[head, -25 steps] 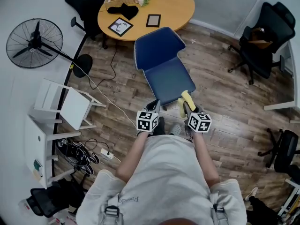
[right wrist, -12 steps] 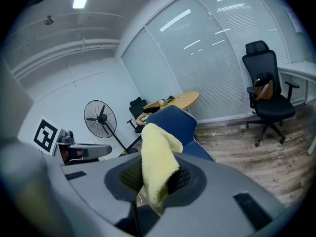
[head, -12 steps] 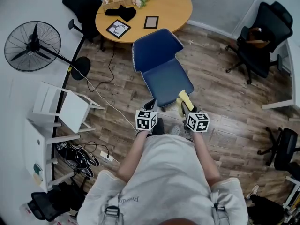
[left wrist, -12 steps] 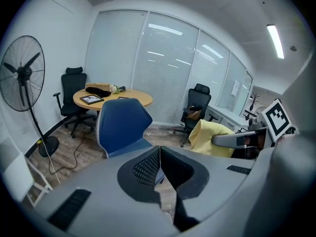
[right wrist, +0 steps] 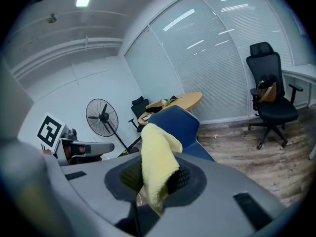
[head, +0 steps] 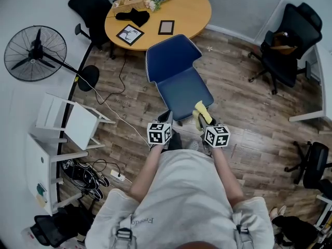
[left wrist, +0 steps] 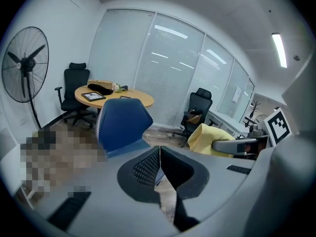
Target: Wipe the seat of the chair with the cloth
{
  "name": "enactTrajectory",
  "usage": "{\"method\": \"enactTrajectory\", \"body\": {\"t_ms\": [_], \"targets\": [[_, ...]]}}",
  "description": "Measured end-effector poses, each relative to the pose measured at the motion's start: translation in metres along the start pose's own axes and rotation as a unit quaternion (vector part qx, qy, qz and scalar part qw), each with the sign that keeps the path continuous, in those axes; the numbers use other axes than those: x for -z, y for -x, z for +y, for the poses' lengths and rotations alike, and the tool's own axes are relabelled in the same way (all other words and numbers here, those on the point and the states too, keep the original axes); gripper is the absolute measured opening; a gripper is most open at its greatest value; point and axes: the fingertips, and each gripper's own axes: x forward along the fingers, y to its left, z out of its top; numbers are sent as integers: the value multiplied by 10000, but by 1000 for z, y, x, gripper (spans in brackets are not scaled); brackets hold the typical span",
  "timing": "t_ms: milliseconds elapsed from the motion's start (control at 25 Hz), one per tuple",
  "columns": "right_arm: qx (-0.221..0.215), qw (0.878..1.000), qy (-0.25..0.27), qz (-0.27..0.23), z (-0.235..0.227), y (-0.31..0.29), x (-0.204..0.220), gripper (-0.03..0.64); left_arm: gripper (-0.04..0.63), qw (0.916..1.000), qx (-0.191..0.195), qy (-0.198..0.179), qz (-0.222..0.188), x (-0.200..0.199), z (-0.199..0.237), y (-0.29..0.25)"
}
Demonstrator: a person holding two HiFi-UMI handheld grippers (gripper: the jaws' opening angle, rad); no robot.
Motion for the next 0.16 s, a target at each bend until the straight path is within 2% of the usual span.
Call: {"method": "enactTrajectory", "body": {"t_ms": [160], "targets": [[61, 9999, -101, -76, -5, 4, -2, 80, 28, 9999, 20, 103, -9, 0, 0, 1]]}}
